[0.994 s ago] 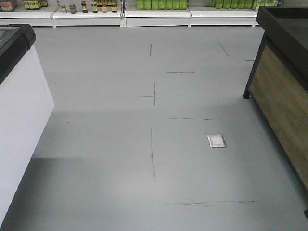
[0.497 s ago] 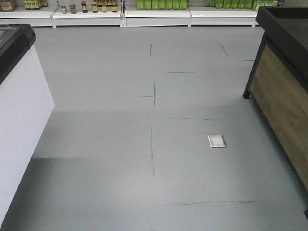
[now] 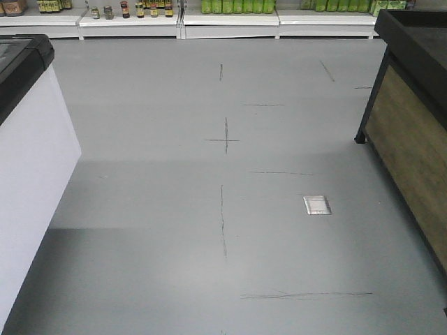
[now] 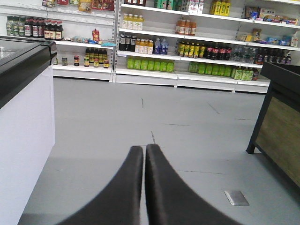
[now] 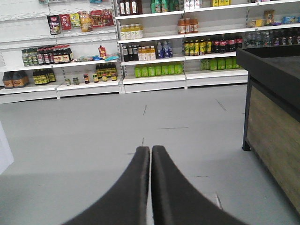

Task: Pick three apples into basket with both arms
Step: 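Drive the base forward along the aisle toward the fruit tables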

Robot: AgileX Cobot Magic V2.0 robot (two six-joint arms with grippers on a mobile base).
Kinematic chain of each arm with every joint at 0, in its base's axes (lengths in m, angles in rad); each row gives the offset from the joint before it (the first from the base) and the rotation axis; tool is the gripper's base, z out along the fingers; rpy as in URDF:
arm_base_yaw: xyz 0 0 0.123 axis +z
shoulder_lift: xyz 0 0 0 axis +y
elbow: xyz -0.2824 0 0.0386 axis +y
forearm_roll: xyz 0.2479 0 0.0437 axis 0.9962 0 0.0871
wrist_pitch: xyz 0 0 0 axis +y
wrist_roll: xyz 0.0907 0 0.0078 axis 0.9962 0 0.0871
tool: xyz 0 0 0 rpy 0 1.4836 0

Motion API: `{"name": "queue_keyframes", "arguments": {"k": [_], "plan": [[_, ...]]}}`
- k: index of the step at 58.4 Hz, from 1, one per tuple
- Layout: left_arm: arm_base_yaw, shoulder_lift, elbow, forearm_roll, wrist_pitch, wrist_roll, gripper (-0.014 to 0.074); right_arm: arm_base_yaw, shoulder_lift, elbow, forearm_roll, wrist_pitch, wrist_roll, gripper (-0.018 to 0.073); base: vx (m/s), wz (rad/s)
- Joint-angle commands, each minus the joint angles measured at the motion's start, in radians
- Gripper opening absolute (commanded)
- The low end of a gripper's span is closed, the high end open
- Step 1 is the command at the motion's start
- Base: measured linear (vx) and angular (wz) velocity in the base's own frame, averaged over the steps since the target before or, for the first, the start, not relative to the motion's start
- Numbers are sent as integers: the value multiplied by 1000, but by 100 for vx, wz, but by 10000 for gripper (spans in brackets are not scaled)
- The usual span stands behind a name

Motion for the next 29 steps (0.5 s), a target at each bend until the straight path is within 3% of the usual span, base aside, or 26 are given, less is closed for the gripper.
{"name": "queue_keyframes", "arguments": {"k": [1,29], "plan": [[0,-13,-26,0,-69,-10,-6,-4,-12,11,-12,-72,-2,-6,1,5],[0,-13,-26,0,-69,-10,-6,-4,-12,11,-12,-72,-2,-6,5,5]]}}
